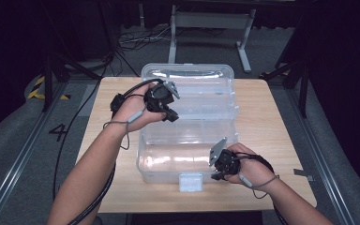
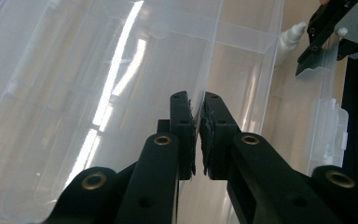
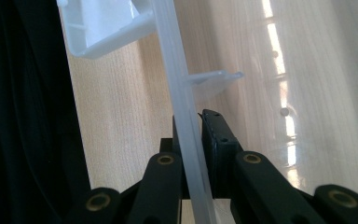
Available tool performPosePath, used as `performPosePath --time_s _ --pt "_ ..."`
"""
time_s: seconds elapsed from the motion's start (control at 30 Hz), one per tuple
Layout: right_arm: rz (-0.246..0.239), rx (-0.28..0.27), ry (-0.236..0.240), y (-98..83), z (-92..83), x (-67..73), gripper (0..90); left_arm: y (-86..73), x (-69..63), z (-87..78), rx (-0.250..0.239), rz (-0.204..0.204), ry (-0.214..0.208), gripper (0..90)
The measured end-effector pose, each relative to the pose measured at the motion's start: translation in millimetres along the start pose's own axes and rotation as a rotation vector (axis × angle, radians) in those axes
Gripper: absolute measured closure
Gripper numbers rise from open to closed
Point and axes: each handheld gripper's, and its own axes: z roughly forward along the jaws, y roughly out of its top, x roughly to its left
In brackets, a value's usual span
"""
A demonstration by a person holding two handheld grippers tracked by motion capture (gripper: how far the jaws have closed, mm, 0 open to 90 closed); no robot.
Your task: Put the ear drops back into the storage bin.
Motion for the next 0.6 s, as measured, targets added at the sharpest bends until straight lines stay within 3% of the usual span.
performPosePath --time_s 0.6 --pt "0.014 0.002 -0.012 -1.1 -0.6 2.6 84.2 -4.9 -15.1 -2.4 0.007 0.027 -0.010 85.2"
